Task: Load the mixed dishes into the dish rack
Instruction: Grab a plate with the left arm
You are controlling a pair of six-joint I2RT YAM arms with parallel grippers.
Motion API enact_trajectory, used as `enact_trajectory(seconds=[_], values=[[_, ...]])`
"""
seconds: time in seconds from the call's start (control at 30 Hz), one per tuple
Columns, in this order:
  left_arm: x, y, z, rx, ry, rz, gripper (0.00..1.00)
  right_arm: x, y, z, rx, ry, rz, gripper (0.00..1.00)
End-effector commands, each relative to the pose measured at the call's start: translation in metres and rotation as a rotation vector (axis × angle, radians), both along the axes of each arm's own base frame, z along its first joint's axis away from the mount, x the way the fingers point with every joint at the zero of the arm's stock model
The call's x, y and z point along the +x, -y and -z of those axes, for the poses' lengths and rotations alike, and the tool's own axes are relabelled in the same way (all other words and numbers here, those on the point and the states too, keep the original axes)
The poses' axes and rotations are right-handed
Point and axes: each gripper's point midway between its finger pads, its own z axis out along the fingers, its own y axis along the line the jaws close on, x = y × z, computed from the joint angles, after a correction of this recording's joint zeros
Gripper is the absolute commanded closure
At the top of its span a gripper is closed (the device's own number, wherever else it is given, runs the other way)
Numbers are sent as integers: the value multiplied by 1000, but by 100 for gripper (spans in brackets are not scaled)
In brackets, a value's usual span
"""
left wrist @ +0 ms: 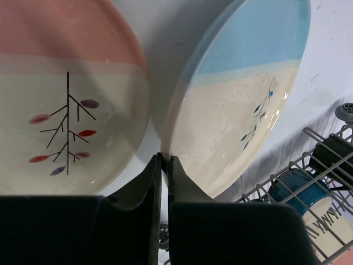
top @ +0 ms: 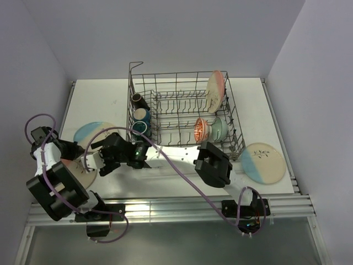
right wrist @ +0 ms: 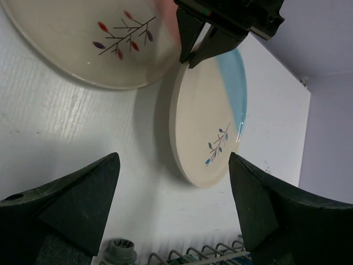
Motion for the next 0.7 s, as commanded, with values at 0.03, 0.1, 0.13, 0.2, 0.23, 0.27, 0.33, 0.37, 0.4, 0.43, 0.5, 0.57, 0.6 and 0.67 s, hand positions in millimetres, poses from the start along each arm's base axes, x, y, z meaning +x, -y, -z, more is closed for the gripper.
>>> enact_trajectory(seconds=[0.03,0.1,0.13,0.2,0.23,0.27,0.33,0.37,0.4,0.43,0.5,0.57,0.6,0.67], values=[[22,-6,-26,3,109,31,100,21,-20,-19,90,123,104,13],[23,-6,-26,-2,112,35,100,24,-25,-10,91,144,119,13],[23,-6,-26,-5,113,34,100,21,-27,-10,95,149,108,13],[23,-5,-26,-11,117,35,100,18,-30,-5,96,164,99,13],[23,-5,-27,-13,119,37,100,17,-30,-3,96,167,98,13],[24,-5,-27,-16,121,37,100,18,-32,-2,106,169,98,14],[24,-5,-28,-19,126,36,100,19,-30,6,100,181,104,14],[24,-4,-29,-21,128,37,100,21,-32,6,114,191,109,14],[23,-3,-29,-22,128,38,100,22,-30,11,110,194,111,14],[23,-3,-29,-25,128,39,100,22,-30,11,115,197,114,15],[22,-2,-28,-29,125,41,100,24,-30,14,117,209,109,15],[22,-1,-30,-32,128,45,100,24,-33,14,138,218,106,15],[22,0,-30,-37,127,46,100,24,-32,18,132,219,97,16],[21,2,-34,-38,138,50,100,24,-31,22,136,222,88,16]])
